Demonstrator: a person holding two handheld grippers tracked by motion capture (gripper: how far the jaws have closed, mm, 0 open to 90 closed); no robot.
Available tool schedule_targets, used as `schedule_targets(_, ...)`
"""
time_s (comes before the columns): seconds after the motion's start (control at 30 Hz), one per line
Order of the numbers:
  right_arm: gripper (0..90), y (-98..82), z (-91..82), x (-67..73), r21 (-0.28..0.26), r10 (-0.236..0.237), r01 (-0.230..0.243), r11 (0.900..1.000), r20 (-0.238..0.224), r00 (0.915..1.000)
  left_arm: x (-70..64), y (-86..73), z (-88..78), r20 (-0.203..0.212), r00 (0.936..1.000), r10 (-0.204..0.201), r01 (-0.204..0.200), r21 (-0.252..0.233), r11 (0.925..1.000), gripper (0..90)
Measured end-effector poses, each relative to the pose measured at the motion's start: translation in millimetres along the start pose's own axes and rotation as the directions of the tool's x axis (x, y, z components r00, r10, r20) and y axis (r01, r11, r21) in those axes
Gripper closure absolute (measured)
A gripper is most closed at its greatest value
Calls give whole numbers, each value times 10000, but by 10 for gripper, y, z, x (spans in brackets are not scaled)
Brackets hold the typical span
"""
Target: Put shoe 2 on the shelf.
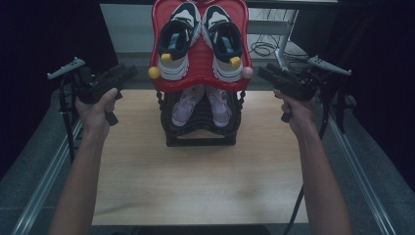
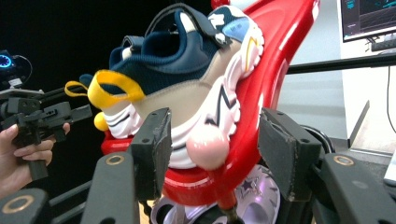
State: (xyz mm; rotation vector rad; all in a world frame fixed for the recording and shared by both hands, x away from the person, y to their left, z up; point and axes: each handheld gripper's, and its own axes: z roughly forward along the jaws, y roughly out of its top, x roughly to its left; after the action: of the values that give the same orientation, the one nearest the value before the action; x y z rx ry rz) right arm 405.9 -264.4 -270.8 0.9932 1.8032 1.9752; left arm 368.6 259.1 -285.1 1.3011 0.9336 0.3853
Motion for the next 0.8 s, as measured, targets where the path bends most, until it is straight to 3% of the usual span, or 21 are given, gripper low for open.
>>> schedule_targets(0.43,445,-384,-189,-105,176,256,-257,9995,82,9996,78,-410,-161,138,9999,1,-7,405,9992,352)
schedule_targets(0.8,446,-896,-246,-196,980,184,-209,9950,258,9995,129,-890,-239,160,9999,12,-31,1132,9936,358)
